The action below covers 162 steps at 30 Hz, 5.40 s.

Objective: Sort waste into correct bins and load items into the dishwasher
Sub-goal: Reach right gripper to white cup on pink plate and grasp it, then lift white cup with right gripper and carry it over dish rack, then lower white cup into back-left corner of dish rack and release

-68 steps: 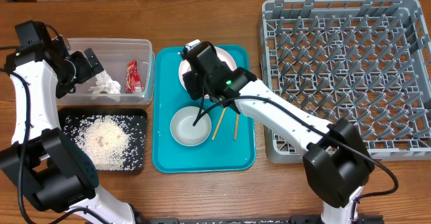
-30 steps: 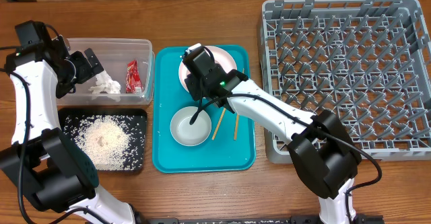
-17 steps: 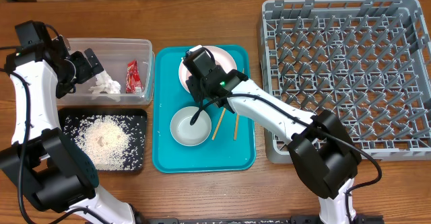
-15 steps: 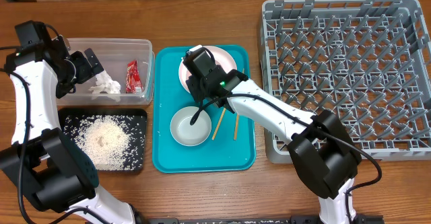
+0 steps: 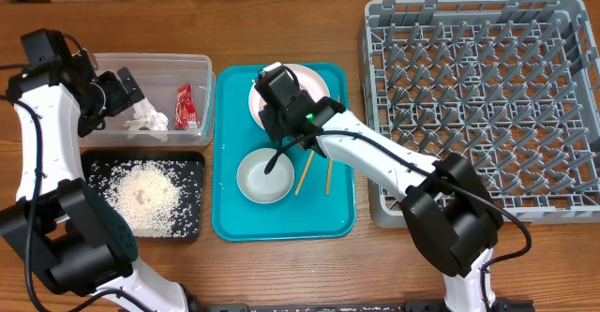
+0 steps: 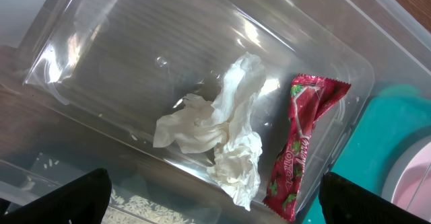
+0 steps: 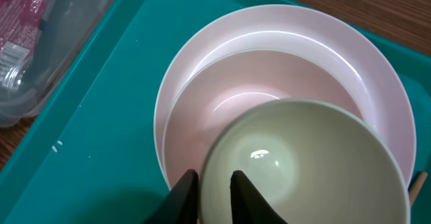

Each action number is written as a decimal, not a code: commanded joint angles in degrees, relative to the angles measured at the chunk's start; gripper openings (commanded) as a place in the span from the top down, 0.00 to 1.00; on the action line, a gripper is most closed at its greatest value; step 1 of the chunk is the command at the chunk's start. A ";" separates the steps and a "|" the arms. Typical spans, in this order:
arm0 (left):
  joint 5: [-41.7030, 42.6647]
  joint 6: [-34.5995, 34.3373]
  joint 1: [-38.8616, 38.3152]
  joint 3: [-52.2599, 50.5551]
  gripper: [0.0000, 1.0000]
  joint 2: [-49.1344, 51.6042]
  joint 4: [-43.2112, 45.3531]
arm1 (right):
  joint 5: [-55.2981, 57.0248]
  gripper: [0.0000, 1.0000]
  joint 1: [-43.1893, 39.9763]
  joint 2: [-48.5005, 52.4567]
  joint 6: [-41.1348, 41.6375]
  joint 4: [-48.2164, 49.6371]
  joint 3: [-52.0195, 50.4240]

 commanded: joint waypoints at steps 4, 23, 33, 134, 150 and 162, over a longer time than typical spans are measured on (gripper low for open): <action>-0.74 1.07 -0.44 0.90 0.00 -1.97 -0.13 | 0.57 0.95 0.20 0.48 -0.13 1.75 -0.04; -0.76 1.07 -0.44 0.90 0.00 -1.97 -0.13 | -2.93 0.96 -2.82 -11.19 -2.95 -0.11 3.23; -0.74 1.07 -0.44 0.90 0.00 -1.97 -0.13 | -34.80 0.96 -18.21 -14.34 -4.39 0.07 3.23; -0.74 1.07 -0.44 0.90 0.00 -1.97 -0.13 | -58.58 0.96 -45.99 5.42 -3.28 11.34 2.71; -0.74 1.07 -0.44 0.90 0.00 -1.97 -0.13 | -61.51 0.96 -45.88 5.42 -4.59 14.23 2.71; -0.74 1.07 -0.44 0.90 0.00 -1.97 -0.13 | -70.66 0.96 -44.72 5.42 -2.14 20.83 2.71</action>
